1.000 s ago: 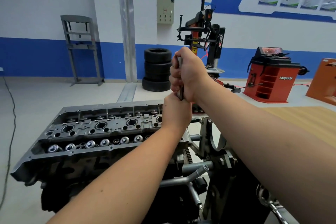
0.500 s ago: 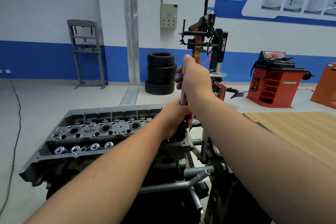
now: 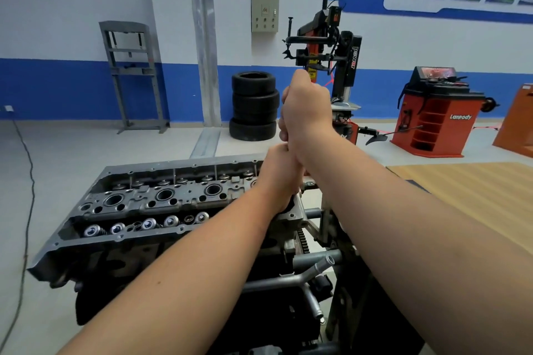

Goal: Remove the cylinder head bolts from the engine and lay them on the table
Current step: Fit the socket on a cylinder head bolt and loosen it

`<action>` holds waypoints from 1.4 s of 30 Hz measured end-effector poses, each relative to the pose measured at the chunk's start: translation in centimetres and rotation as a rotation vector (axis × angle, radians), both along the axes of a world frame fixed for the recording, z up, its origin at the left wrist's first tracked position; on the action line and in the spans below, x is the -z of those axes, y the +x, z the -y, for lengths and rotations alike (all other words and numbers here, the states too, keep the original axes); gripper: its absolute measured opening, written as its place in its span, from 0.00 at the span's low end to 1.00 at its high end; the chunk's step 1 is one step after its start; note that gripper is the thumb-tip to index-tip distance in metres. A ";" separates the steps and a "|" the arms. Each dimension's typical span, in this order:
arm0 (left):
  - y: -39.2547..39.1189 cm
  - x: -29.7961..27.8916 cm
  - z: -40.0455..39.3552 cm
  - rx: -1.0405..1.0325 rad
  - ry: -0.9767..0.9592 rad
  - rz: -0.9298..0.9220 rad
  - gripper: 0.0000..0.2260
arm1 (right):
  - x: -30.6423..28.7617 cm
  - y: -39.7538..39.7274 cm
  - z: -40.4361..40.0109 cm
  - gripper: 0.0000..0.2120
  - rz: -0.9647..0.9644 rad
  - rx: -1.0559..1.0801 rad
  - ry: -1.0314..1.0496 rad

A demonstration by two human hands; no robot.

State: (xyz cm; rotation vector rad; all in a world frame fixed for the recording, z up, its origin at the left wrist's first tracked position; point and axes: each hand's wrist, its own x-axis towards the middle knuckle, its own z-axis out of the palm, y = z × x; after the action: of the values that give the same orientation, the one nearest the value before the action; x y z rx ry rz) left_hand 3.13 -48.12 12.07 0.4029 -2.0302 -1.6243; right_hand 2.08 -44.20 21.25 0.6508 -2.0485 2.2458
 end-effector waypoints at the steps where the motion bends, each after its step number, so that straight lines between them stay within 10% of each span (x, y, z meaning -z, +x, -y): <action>1: 0.1 0.2 -0.1 -0.042 -0.018 -0.017 0.15 | 0.0 0.2 0.1 0.14 0.034 -0.069 -0.006; 8: 0.8 0.2 -0.8 -0.093 0.164 -0.130 0.16 | 0.2 0.3 -1.0 0.18 0.154 -0.417 -0.040; 18: 4.8 1.1 2.3 0.335 0.044 -0.130 0.09 | 2.0 0.3 -1.4 0.13 -0.024 -0.399 -0.198; 42: 4.8 2.0 2.1 0.250 -0.168 -0.140 0.10 | 2.2 -0.1 -2.3 0.19 0.053 -0.496 -0.262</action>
State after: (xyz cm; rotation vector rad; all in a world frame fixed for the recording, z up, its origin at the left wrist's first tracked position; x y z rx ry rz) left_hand 7.93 -50.27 10.09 -0.0260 -2.1547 -1.5568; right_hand 1.99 -41.90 19.02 1.1901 -1.7025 2.7481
